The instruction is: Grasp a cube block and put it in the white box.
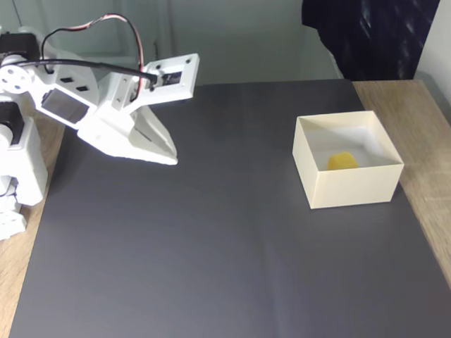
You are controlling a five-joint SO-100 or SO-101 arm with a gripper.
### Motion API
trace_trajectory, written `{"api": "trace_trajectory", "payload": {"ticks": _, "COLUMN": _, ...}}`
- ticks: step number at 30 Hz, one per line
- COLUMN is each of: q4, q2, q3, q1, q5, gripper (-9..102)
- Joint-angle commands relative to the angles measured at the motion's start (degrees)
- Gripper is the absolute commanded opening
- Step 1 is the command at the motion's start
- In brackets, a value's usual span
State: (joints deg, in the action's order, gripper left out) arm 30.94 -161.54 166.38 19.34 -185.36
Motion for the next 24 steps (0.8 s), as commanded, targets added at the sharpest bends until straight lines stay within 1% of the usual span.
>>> {"api": "trace_trajectory", "payload": {"ticks": 1, "q4": 1.67, "q2": -4.13, "q3": 1.14, "q1": 0.53, "q5": -0.35, "gripper": 1}}
{"api": "trace_trajectory", "payload": {"ticks": 11, "q4": 10.9, "q2": -18.98, "q3": 7.73, "q1": 0.62, "q5": -0.62, "gripper": 2}}
{"api": "trace_trajectory", "payload": {"ticks": 18, "q4": 15.82, "q2": -26.19, "q3": 10.02, "q1": 1.67, "q5": -0.88, "gripper": 3}}
{"api": "trace_trajectory", "payload": {"ticks": 24, "q4": 16.08, "q2": -26.19, "q3": 10.2, "q1": 2.2, "q5": -1.14, "gripper": 3}}
